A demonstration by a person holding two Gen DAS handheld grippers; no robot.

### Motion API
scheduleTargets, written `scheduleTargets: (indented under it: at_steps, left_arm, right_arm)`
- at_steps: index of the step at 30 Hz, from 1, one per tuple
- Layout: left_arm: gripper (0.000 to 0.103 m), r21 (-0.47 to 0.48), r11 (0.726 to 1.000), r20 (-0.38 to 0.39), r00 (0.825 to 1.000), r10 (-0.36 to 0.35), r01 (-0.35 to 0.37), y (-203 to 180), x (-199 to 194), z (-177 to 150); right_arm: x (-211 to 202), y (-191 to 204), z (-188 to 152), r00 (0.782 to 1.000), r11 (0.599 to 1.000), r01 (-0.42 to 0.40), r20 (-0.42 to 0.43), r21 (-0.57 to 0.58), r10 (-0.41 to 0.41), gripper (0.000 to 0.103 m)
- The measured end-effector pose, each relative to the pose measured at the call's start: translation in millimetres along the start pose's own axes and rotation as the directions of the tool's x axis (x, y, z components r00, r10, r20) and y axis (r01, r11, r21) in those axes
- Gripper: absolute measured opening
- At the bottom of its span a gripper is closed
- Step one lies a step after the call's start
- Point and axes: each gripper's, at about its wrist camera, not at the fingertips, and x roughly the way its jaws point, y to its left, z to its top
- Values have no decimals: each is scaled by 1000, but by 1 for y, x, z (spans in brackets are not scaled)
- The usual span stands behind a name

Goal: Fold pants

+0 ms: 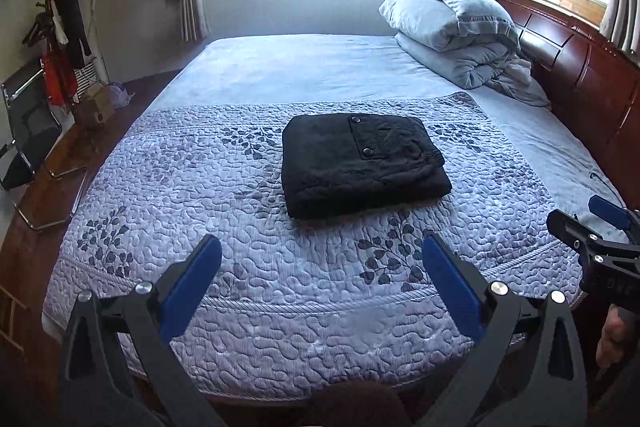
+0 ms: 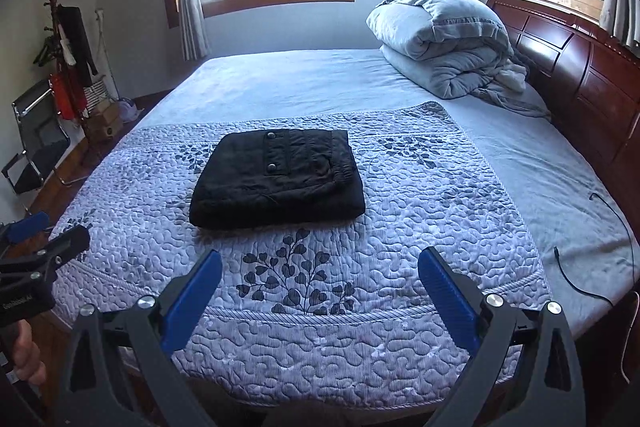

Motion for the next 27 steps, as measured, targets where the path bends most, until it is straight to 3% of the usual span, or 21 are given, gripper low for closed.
scheduleTargets:
  at_steps: [27]
  left_arm:
    - [100, 11, 1000, -3, 1000, 0, 0, -1, 3, -1]
  right_arm:
    - [9, -1, -3, 1000, 1000, 6, -25, 1, -6, 99]
